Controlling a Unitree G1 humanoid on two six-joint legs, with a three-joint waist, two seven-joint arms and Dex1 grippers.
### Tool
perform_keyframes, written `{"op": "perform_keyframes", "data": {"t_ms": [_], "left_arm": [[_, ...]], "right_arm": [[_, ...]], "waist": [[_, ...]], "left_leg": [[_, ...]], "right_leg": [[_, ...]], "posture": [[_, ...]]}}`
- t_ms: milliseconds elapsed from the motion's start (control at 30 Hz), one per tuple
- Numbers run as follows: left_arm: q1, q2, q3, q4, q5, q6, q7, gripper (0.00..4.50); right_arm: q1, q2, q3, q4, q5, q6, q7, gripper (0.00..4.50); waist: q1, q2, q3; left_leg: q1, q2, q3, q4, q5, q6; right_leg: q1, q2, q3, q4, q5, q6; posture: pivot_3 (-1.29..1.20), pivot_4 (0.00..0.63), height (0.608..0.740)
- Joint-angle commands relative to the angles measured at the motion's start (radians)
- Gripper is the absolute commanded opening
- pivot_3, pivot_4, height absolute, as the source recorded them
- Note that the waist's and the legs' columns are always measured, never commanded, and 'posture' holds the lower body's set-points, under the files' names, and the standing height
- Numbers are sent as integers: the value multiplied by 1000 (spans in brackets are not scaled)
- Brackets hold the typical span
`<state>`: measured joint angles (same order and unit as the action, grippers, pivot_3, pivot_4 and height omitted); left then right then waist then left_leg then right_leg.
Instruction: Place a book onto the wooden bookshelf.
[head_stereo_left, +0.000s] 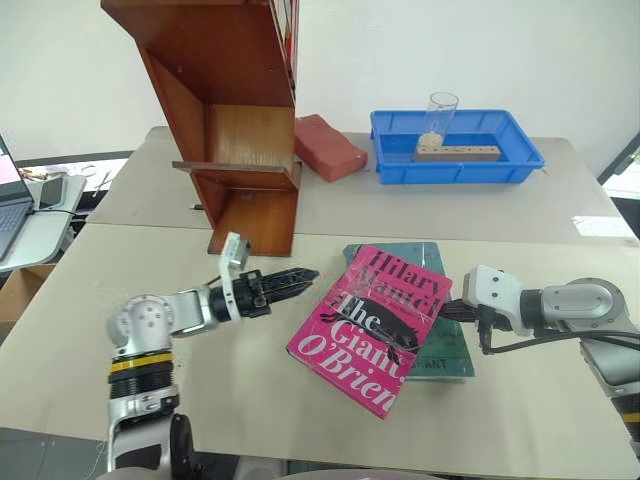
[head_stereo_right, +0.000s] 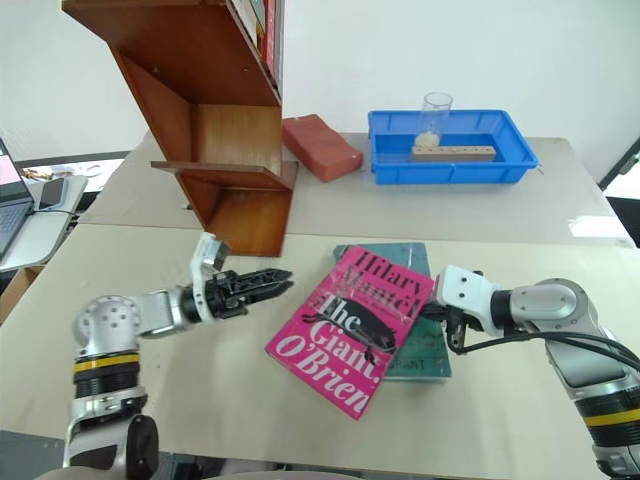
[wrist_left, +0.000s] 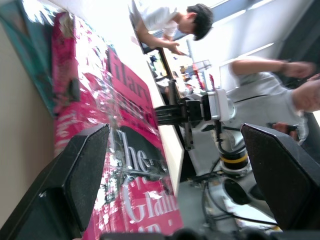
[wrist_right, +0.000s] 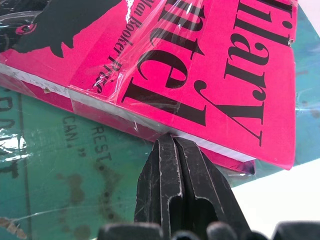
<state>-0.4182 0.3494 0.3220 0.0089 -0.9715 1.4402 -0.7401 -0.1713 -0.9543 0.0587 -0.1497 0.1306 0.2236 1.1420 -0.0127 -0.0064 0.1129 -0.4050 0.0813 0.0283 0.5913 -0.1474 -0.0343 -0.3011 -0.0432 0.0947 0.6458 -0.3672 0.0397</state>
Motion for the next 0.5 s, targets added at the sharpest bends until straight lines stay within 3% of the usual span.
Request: {"op": "perform_keyframes", "data": {"t_ms": [33,267,500], "left_arm": [[35,34,-105,-3,87,-72,20,4470],[77,8,-286,18,162,-136,6,4470],[73,-63,-222,43,95,-144,4,4470]], "right_arm": [[-25,-5,3,-3,-6,-17,8,0],[-57,8,28,-10,-9,-8,13,0],[-56,40,33,-64,29,25,4,0]], "waist": [[2,0,0],[9,-1,1],[14,0,0]], "left_leg": [[0,0,0,0,0,0],[0,-1,0,0,0,0],[1,-1,0,0,0,0]], "right_leg": [[0,0,0,0,0,0],[-2,-1,0,-2,0,0],[-1,-1,0,-2,0,0]], "posture": [[0,150,673],[0,150,673],[0,150,673]]}}
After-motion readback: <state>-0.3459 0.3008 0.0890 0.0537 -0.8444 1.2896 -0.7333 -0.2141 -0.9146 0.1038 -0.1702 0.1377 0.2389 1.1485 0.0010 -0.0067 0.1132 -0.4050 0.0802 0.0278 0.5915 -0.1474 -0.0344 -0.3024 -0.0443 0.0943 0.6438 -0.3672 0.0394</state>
